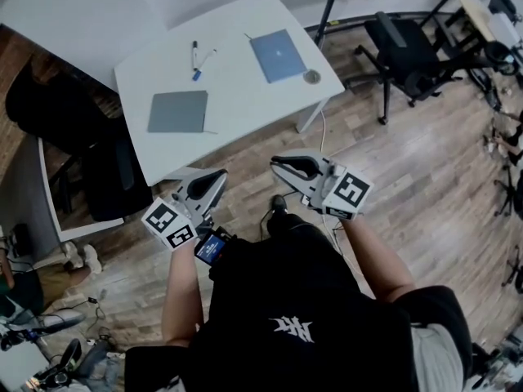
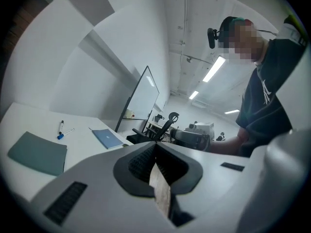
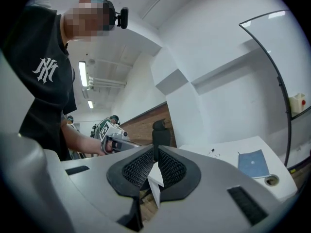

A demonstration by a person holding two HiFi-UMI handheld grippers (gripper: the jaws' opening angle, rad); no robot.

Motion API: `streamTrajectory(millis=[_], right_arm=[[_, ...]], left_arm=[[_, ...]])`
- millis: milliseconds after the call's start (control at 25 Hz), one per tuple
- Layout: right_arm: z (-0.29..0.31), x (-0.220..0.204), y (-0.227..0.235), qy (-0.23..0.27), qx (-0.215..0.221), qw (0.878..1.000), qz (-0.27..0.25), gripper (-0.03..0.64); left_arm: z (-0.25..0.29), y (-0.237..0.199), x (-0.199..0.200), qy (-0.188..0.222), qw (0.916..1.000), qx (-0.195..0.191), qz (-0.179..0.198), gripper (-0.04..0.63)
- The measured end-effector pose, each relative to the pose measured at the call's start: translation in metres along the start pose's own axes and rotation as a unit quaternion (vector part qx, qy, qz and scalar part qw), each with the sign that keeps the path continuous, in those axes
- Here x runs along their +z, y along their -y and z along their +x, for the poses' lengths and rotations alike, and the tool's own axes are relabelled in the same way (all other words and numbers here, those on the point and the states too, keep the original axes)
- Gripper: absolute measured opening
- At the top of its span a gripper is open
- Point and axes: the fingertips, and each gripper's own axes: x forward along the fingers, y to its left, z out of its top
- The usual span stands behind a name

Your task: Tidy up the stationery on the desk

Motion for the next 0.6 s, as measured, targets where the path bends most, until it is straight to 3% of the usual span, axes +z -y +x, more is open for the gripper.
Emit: streamTrajectory(millis=[600], right_arm=[[-0.014, 0.012, 0.104, -0.01, -0.026, 1.0, 0.0, 0.049]], left_arm=[[0.091, -0.042, 0.027, 0.005, 0.9999, -0.001, -0.012, 0.003]])
